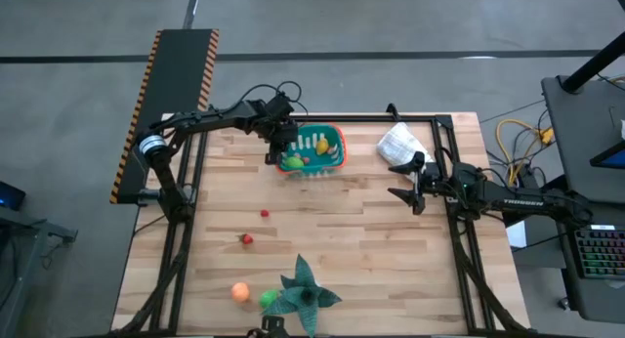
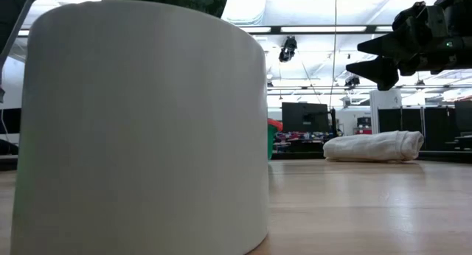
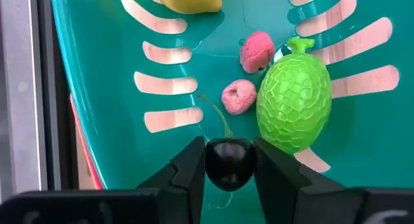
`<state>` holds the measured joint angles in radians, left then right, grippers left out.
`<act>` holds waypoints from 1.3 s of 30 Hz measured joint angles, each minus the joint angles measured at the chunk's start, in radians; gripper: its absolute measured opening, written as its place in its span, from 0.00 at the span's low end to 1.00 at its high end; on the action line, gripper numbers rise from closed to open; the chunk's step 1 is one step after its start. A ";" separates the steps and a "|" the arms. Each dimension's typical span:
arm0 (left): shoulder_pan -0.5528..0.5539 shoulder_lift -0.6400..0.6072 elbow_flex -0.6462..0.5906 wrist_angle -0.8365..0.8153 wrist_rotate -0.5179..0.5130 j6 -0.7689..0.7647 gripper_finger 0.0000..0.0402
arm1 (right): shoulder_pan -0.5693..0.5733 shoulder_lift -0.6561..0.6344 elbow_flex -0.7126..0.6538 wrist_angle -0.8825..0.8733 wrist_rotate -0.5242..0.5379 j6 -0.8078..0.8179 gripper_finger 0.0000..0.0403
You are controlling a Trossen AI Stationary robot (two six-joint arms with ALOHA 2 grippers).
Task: Pick and placing Produce into tupperware
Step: Put the black cherry toy into the bin, then put the red raspberry toy into the bin
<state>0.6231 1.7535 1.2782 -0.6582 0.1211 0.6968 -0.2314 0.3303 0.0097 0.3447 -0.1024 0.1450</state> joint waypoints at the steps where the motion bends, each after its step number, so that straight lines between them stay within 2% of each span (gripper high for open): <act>1: 0.000 0.000 0.000 0.000 0.000 0.000 0.22 | 0.000 0.000 0.000 0.000 0.000 0.000 0.81; 15: 0.000 0.000 -0.001 0.004 0.000 -0.003 0.22 | 0.000 0.000 0.000 0.000 0.000 0.000 0.81; 27: 0.000 -0.002 -0.002 0.032 0.001 -0.009 0.41 | 0.000 0.000 0.000 0.000 0.000 0.000 0.81; 39: -0.001 -0.059 0.003 0.045 0.001 -0.009 0.43 | 0.000 0.000 0.000 0.000 0.000 0.000 0.81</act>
<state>0.6225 1.6940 1.2808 -0.6132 0.1220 0.6875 -0.2315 0.3303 0.0097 0.3448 -0.1024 0.1452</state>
